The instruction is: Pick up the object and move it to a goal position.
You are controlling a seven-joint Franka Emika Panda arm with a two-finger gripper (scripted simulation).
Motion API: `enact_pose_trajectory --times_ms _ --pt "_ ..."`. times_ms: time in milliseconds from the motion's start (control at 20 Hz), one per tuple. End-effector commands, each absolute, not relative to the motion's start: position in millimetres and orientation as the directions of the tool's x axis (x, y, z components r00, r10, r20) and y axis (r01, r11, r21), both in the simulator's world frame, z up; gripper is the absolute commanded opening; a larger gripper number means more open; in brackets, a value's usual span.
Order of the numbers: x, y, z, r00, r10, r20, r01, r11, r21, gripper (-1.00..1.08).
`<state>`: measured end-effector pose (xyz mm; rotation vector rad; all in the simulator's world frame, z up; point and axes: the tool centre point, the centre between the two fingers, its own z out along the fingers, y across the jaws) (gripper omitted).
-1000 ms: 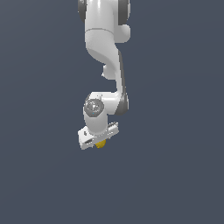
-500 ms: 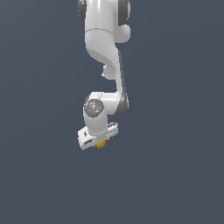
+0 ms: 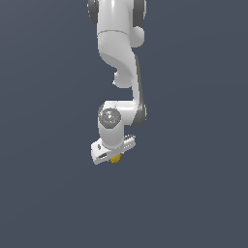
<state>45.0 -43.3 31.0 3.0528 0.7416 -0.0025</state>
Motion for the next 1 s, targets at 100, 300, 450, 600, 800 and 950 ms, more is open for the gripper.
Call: enact_pose_trajectory --times_ms 100,300,450,600,800,950 --pt "40.4 -9.6 37.1 0.888 0.46 0.0 0.46 -0.888 0.0 -1.0" --pt "34.4 32.7 44.1 0.888 0.46 0.0 0.46 -0.888 0.0 -1.0" --pt "30.7 61.2 48.8 0.888 0.46 0.0 0.46 -0.888 0.0 -1.0" --pt "28.4 82.3 52.3 0.888 0.46 0.0 0.46 -0.888 0.0 -1.0" --pt "27.2 98.9 55.0 0.888 0.46 0.0 0.46 -0.888 0.0 -1.0" --pt "27.1 102.7 55.6 0.888 0.46 0.0 0.46 -0.888 0.0 -1.0"
